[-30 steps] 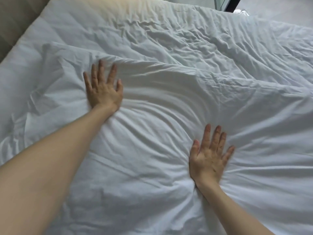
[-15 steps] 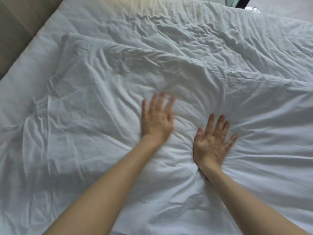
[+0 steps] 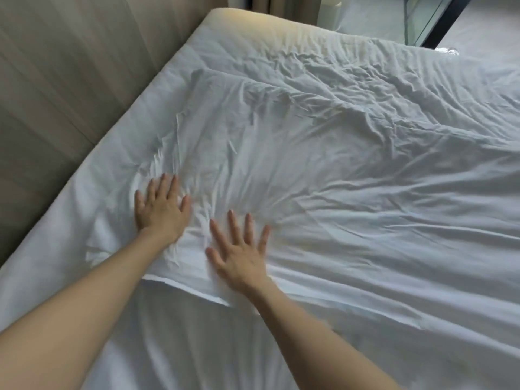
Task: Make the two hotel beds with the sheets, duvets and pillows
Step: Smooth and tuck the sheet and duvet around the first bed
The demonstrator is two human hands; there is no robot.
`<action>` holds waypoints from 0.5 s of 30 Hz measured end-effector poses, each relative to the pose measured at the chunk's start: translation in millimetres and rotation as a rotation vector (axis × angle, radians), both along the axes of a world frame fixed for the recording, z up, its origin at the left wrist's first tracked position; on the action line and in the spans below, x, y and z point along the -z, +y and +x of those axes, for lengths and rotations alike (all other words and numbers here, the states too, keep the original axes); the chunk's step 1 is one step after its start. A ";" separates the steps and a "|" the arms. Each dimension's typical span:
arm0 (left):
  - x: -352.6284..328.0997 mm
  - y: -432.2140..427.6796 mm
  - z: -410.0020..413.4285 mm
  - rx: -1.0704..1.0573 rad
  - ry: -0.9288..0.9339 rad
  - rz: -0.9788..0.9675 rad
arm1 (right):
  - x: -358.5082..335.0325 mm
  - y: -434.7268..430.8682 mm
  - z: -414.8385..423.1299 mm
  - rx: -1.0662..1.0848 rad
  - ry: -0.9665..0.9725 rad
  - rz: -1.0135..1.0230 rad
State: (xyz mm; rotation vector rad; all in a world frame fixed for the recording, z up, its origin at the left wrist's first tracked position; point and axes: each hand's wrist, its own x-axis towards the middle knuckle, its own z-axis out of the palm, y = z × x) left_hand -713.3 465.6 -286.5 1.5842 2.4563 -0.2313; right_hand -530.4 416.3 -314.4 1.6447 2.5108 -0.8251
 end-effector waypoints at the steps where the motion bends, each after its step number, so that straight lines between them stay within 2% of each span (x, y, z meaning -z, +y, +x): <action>1: -3.8 -18.8 -4.4 0.032 0.020 -0.044 | -1.7 -13.0 -7.9 -0.086 -0.008 -0.046; 4: -23.9 -73.8 -18.7 0.061 0.097 -0.194 | -22.3 -41.7 -9.6 -0.280 -0.004 -0.201; 6: -47.3 -112.0 -21.7 0.061 0.120 -0.205 | -46.5 -62.4 -0.5 -0.196 0.144 -0.273; 8: -77.2 -152.1 -19.3 0.082 0.111 -0.108 | -74.2 -89.9 12.9 -0.108 0.265 -0.196; 11: -130.9 -213.6 -9.1 0.133 0.074 0.039 | -118.2 -137.9 41.3 -0.179 0.272 -0.044; 15: -184.0 -292.0 -1.4 0.156 0.044 0.130 | -172.0 -196.5 70.9 -0.154 0.271 0.049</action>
